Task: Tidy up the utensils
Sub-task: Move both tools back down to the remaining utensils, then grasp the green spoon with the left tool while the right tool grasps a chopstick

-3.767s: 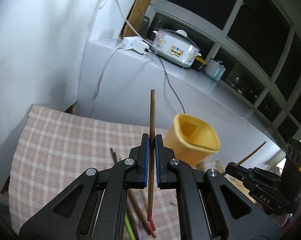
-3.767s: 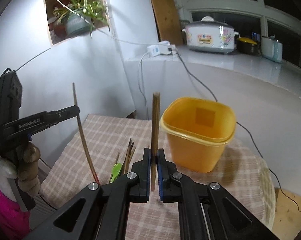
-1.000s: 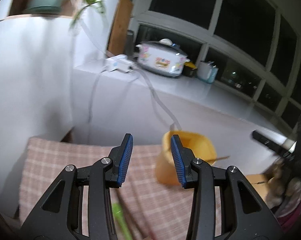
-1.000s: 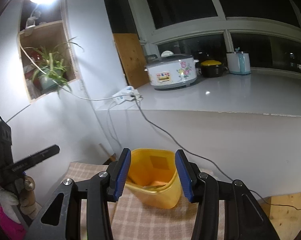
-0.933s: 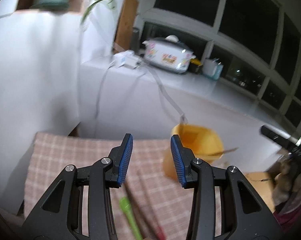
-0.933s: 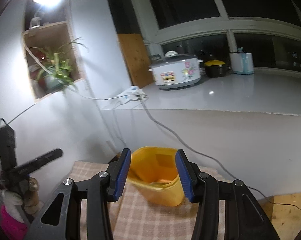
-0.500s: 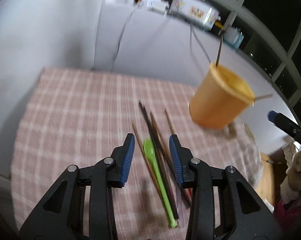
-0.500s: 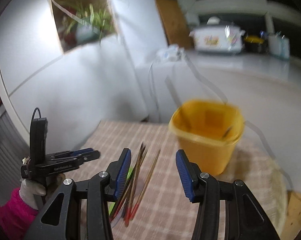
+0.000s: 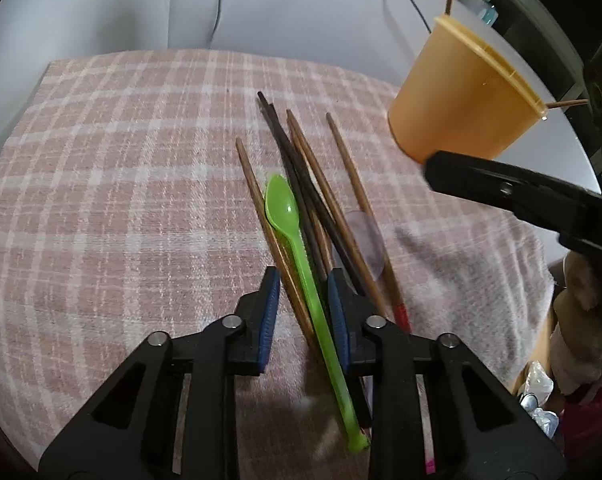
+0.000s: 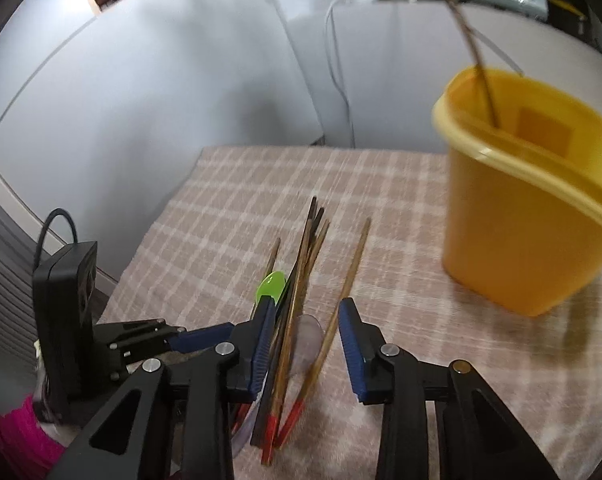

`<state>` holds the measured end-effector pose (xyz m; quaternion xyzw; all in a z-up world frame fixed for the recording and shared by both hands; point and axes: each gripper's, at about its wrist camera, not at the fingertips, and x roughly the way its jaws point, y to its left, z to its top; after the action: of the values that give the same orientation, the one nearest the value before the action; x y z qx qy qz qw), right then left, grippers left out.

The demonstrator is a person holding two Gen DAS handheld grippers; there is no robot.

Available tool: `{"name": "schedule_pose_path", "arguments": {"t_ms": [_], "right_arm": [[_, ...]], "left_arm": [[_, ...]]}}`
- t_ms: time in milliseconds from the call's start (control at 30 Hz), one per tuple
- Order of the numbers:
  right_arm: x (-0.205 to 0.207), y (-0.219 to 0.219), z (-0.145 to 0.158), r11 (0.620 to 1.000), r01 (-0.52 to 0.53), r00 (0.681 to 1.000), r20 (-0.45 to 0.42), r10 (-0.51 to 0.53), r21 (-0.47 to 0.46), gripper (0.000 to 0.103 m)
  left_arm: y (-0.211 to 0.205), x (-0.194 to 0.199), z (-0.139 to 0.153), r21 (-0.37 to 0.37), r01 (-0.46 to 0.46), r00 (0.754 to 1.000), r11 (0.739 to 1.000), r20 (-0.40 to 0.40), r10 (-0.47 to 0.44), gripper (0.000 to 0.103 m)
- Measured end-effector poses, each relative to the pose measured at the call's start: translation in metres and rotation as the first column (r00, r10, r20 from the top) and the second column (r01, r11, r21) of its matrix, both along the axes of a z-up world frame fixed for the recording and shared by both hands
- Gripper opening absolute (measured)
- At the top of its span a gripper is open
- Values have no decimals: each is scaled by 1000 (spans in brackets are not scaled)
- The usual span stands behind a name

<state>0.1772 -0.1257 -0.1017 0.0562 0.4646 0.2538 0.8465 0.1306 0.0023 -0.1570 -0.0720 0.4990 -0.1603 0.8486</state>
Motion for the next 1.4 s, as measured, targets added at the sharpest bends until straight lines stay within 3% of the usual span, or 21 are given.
{"name": "schedule_pose_path", "arguments": {"t_ms": [233, 500, 800, 933, 1400], "right_arm": [[25, 17, -24, 1000, -14, 996, -91, 15, 18, 28], [41, 32, -42, 1000, -20, 990, -141, 22, 12, 21], [51, 35, -49, 1000, -22, 986, -165, 23, 9, 14], [52, 38, -51, 1000, -28, 985, -169, 28, 4, 5], [38, 24, -31, 999, -25, 992, -121, 28, 23, 4]], "left_arm": [[3, 11, -3, 22, -22, 1000, 1000, -8, 22, 10], [17, 8, -4, -15, -46, 999, 999, -18, 46, 7], [26, -1, -1, -34, -63, 998, 997, -19, 62, 6], [29, -5, 3, -39, -72, 997, 997, -17, 72, 5], [45, -16, 14, -74, -88, 996, 993, -13, 87, 5]]}}
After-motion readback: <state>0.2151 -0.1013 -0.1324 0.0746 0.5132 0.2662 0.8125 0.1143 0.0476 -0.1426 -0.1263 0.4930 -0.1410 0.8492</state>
